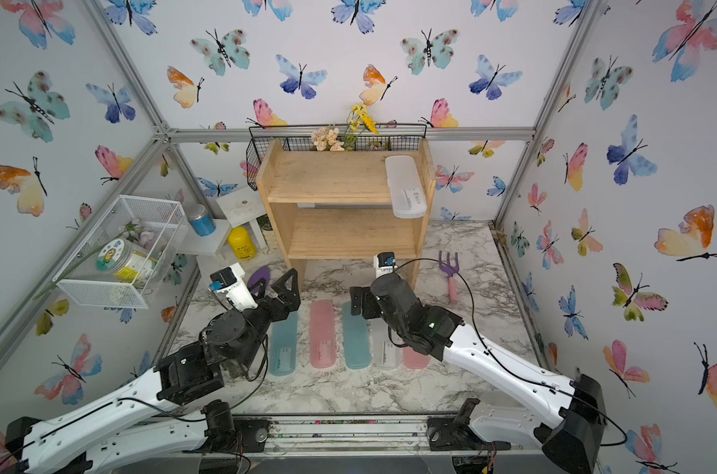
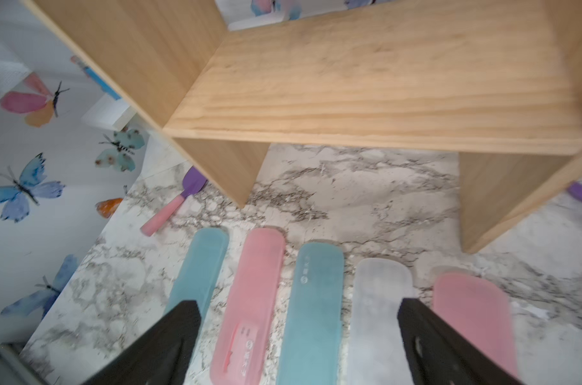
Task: Remove the pencil cases from the shelf
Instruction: Pick up the pencil case from the shelf.
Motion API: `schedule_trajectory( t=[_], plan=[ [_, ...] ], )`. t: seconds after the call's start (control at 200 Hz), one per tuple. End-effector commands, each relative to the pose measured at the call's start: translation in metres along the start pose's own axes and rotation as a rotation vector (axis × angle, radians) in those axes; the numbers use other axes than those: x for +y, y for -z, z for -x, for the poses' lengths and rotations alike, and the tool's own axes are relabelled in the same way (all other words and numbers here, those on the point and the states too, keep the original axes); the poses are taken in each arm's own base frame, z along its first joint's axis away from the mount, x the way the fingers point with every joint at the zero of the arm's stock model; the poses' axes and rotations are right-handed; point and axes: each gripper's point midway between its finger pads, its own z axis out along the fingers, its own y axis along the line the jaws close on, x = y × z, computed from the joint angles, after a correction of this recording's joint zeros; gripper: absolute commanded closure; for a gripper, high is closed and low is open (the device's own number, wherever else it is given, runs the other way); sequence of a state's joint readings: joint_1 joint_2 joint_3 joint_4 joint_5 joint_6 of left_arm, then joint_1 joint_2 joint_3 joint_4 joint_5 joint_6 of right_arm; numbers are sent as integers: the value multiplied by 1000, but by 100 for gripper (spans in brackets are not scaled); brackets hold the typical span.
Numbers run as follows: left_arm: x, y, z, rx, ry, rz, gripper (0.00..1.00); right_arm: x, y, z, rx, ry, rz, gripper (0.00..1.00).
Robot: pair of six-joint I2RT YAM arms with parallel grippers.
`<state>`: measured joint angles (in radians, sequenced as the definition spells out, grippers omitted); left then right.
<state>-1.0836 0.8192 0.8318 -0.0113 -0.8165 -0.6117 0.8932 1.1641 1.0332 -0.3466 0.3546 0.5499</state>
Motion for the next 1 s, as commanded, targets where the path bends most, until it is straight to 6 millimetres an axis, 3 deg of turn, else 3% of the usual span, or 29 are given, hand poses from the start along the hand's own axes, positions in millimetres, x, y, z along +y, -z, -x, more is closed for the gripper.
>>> schedule_trajectory(
  t=[0.0, 0.335, 0.611, 0.791, 0.996],
  plan=[
    [-48, -9, 0, 30, 44, -197, 1, -30, -2, -9, 63, 41, -81, 1],
    [-125, -55, -24, 117, 54, -369, 1, -78, 11, 21, 43, 16, -154, 1],
    [-157, -89, -26, 155, 121, -469, 1, -103, 11, 18, 64, -33, -165, 1],
    [-169, -116, -28, 198, 161, -460, 1, -108, 13, 22, 54, -52, -160, 1],
    [-185, -130, -6, 189, 317, -536, 1, -113, 12, 18, 63, -45, -175, 1]
  ],
)
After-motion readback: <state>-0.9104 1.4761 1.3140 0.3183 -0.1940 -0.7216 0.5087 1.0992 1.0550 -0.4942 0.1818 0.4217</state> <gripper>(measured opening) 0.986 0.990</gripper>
